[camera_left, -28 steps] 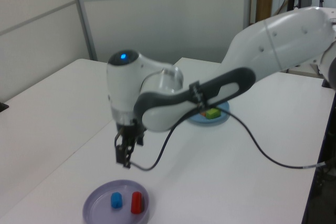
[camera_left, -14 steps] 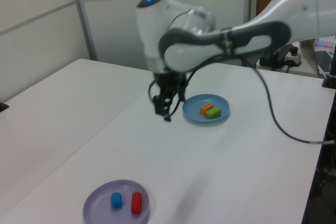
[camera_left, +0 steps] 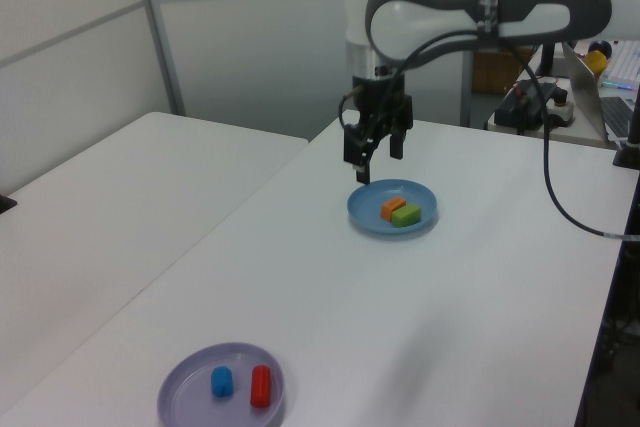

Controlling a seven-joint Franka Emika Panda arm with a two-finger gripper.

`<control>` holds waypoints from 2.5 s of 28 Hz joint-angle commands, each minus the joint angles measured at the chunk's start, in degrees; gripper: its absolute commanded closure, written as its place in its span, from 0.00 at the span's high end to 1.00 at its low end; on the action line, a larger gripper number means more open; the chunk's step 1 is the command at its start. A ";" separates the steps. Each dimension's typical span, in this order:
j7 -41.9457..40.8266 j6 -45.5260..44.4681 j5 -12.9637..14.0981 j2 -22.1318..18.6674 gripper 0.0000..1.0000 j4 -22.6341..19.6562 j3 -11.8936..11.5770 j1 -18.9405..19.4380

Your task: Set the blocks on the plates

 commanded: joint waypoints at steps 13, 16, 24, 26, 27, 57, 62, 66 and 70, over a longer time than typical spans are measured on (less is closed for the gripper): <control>-3.40 -0.81 -2.32 -0.06 1.00 1.93 -0.86 -0.30; -5.85 -0.81 -2.58 0.46 1.00 2.20 -0.94 -0.21; -8.14 -0.81 -2.67 2.66 1.00 4.48 -0.86 -0.03; -8.06 -0.81 -2.67 3.10 1.00 5.01 -0.86 0.14; -7.88 -0.81 -2.58 3.45 1.00 5.36 -0.77 0.23; 6.53 -7.84 -6.45 7.50 1.00 15.20 1.52 1.72; 6.53 -7.93 -6.45 7.24 1.00 15.20 1.60 1.90; 6.62 -8.19 -6.45 6.27 1.00 15.20 1.52 1.81; 6.44 -9.51 -6.45 5.56 1.00 15.20 1.43 1.72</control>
